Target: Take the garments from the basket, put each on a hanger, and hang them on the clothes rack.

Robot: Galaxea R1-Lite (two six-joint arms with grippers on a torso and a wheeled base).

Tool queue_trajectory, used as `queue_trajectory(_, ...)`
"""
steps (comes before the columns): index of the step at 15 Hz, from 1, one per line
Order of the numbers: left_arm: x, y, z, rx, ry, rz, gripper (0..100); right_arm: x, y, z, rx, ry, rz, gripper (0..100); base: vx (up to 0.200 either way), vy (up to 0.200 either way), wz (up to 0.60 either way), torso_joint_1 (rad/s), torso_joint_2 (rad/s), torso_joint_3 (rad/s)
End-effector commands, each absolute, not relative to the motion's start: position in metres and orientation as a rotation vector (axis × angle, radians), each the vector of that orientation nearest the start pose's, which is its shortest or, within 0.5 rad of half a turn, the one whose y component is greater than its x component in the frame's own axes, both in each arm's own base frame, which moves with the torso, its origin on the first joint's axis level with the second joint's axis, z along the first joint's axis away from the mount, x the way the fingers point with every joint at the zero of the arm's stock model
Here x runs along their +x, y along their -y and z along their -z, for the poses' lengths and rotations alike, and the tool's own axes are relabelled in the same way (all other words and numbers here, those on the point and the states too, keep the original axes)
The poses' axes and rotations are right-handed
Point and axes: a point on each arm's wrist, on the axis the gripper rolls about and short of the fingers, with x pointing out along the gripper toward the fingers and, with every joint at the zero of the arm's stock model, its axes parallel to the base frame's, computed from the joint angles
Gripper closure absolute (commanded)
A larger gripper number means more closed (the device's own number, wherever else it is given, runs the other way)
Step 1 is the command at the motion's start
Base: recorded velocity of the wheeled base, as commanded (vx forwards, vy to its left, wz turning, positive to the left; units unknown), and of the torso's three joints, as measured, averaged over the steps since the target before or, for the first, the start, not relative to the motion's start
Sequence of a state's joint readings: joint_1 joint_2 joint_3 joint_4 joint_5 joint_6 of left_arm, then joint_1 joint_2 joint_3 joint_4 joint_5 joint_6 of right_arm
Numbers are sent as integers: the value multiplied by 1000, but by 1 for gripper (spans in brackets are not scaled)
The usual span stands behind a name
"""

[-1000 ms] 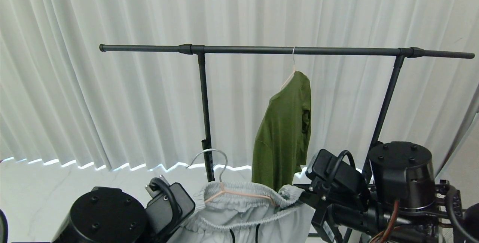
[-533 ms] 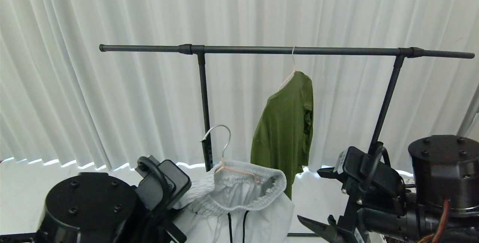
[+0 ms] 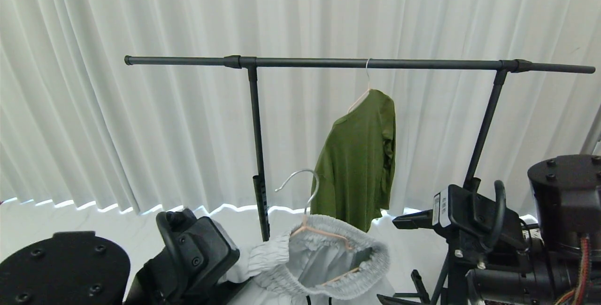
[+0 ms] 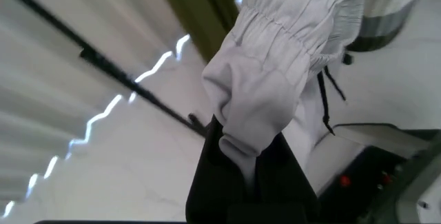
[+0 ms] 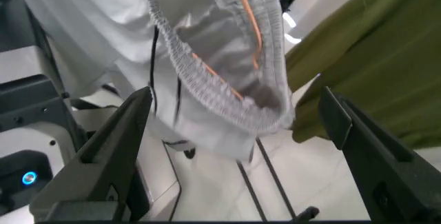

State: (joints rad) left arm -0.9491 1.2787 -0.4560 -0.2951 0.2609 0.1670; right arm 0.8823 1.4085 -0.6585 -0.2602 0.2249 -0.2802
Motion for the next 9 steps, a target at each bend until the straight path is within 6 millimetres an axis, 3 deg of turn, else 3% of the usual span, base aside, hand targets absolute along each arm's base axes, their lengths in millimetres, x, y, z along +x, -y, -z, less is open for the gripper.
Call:
queue_trajectory(1, 100, 136, -165, 445, -355, 747, 100, 139, -176, -186, -409, -330, -1161, 0, 0, 0, 0, 0, 0, 0)
queue_trajectory(3, 91, 134, -170, 440, -314, 845, 100, 144, -183, -181, -412, -347, -1192, 0, 0, 0, 0, 0, 0, 0)
queue_trajectory(9, 89, 134, -176, 490, -252, 938, 100, 152, -199, -160, -457, -399, -1330, 0, 0, 0, 0, 0, 0, 0)
